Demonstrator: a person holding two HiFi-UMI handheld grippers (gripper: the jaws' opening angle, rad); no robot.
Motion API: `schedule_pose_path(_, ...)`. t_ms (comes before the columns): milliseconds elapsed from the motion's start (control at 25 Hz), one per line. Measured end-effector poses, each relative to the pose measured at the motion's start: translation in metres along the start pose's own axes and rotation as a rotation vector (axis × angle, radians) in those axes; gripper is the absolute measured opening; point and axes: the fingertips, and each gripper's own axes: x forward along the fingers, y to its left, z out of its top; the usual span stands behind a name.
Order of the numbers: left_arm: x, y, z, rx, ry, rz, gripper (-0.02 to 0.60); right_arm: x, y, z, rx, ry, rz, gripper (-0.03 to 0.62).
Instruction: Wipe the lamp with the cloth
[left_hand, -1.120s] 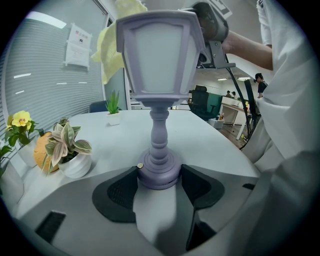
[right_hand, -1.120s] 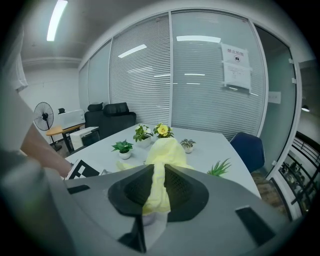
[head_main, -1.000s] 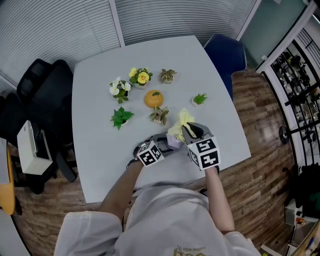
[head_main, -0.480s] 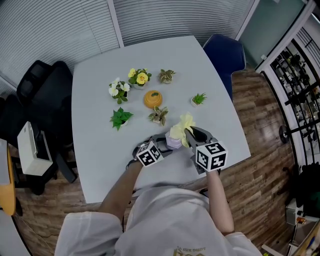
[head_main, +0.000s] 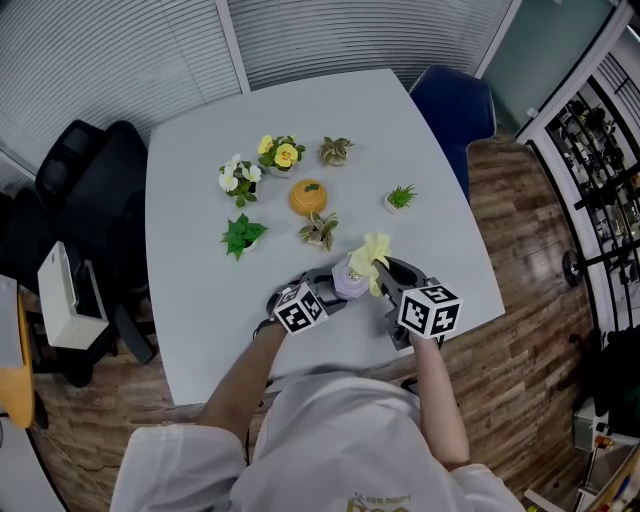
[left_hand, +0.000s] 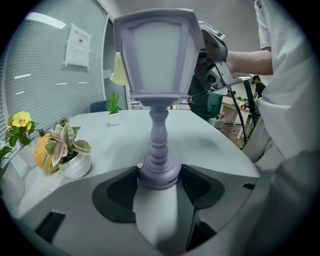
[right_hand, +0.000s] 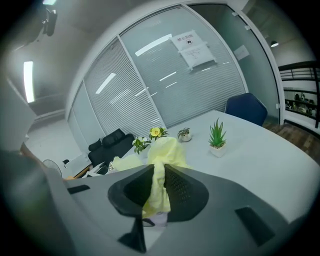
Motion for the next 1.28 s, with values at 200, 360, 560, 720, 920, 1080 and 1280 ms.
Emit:
schedule_pose_path(200, 0.000, 0.000, 0.001, 0.002, -0.001, 0.001, 0.279, 0.004, -0.001, -0.004, 0.056, -0.009, 0.039, 0.072)
schedule_pose_path(360, -0.001, -0.001, 0.001, 0.001, -0.001, 0.001, 0.279, 0.007, 0.000, -0.006, 0.057, 0.003, 0.063, 0.072)
schedule_pose_path(560, 0.000, 0.000, 0.001, 0.004, -0.003, 0.002, 0.279, 0.015, 0.001, -0.010, 0.069, 0.015, 0.098, 0.072)
schedule_pose_path(720, 0.000, 0.001, 0.001, 0.005, -0.003, 0.003, 0.279, 0.021, -0.001, -0.013, 0.087, 0.023, 0.111, 0.072)
schedule_pose_path(920, 0.000, 0.001, 0.001, 0.003, -0.004, -0.001, 0.279, 0.029, -0.004, -0.018, 0.081, 0.049, 0.116, 0.071)
schedule_pose_path(1080, 0.000, 0.002, 0.001, 0.004, -0.004, 0.000, 0.279, 0.034, -0.006, -0.019, 0.086, 0.059, 0.130, 0.071)
schedule_pose_path(1280, 0.000, 0.002, 0.001, 0.005, -0.007, 0.003, 0.279, 0.041, -0.005, -0.019, 0.088, 0.063, 0.168, 0.071)
